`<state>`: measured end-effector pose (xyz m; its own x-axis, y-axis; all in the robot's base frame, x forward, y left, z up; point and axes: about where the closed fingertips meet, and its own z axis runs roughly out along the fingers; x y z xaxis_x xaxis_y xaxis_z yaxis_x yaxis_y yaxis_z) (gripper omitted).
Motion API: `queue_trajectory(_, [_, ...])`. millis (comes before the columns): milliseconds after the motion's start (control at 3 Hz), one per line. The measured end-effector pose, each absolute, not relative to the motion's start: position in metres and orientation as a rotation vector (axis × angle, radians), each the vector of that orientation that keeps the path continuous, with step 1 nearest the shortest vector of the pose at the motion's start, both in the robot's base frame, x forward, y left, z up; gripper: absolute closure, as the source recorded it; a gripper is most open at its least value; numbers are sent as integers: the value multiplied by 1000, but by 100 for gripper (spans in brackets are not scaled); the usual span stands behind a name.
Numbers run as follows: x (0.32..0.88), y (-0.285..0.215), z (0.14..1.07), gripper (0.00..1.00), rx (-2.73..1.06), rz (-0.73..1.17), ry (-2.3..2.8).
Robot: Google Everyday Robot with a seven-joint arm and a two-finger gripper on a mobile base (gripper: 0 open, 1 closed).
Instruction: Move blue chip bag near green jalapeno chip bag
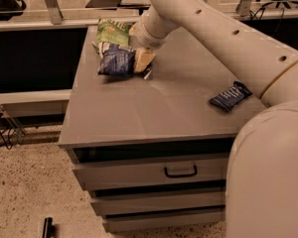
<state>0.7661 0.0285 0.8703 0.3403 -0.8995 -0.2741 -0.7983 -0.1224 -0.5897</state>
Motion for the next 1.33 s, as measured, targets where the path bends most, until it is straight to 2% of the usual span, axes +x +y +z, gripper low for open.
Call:
queue_trajectory(333, [757,24,909,0,-1924,-301,1427])
queue_trajectory(1000, [731,13,986,0,-1872,-499,1348])
queue_trajectory(1333, [736,-27,1005,0,-1796,-520,1408])
